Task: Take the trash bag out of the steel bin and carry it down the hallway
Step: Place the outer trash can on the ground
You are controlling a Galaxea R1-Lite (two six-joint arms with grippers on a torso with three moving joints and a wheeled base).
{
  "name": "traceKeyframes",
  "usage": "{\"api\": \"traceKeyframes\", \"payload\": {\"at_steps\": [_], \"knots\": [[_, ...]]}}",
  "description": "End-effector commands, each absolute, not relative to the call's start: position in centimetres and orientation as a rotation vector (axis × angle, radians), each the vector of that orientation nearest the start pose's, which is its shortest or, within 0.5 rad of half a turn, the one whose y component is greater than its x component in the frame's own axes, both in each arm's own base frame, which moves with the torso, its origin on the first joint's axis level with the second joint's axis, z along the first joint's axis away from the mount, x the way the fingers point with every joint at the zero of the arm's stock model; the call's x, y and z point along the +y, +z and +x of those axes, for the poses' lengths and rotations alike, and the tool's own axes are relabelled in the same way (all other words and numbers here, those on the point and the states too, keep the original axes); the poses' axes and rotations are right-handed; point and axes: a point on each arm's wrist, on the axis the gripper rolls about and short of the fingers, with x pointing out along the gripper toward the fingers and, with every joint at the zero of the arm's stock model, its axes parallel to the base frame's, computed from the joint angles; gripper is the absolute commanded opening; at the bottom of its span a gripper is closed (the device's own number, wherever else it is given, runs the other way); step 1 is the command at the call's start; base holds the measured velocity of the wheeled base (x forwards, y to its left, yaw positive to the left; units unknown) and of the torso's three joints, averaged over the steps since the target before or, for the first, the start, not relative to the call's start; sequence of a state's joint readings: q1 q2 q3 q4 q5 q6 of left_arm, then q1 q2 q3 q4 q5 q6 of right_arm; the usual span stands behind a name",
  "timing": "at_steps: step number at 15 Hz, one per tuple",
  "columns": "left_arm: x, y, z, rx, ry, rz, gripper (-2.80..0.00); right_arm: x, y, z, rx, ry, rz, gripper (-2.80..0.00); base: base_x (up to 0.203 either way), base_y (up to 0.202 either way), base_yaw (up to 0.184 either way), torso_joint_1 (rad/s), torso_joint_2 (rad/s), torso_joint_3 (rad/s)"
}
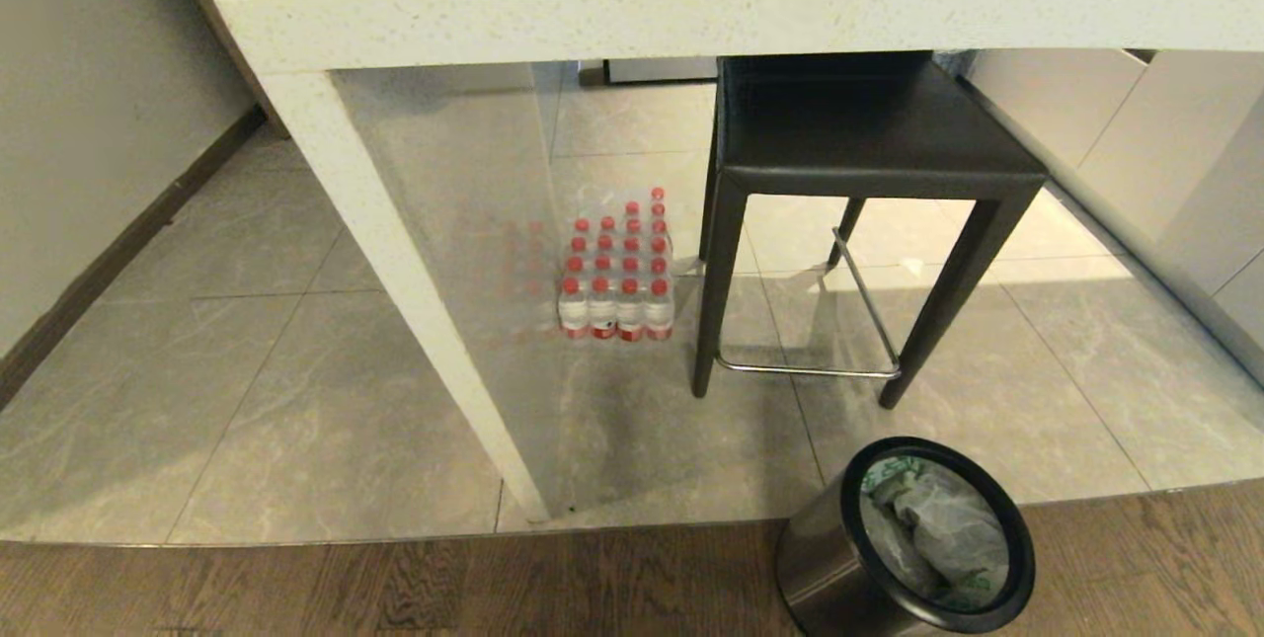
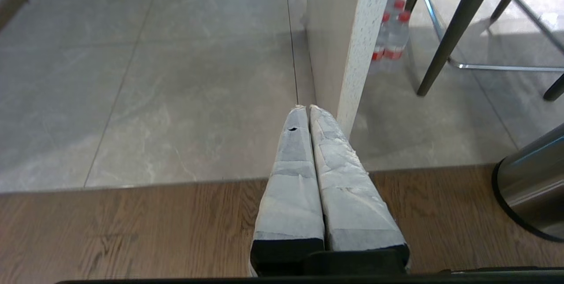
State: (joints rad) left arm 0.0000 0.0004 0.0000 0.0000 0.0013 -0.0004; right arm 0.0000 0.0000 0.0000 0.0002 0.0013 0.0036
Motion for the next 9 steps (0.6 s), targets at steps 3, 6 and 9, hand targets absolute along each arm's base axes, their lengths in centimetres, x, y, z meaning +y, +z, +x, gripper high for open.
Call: {"api": "traceKeyframes", "payload": {"at_steps": [3, 6, 9], "knots": [[0.0, 7.5, -2.3, 0.002, 0.002, 0.003, -2.80, 0.0, 7.5, -2.3, 0.000, 0.000, 0.006, -2.80, 0.000, 0.000, 0.000, 0.002, 0.00, -0.191], [0.0, 7.5, -2.3, 0.003, 0.002, -0.002, -2.80, 0.0, 8.7, -2.6, -0.033, -0.009, 0.025, -2.80, 0.000, 0.000, 0.000, 0.005, 0.00, -0.059], [0.0, 7.5, -2.3, 0.003, 0.001, -0.002, -2.80, 0.0, 15.5, -2.9, 0.015, -0.019, 0.072, -2.80, 0.000, 0.000, 0.000, 0.000, 0.00, 0.000]]}}
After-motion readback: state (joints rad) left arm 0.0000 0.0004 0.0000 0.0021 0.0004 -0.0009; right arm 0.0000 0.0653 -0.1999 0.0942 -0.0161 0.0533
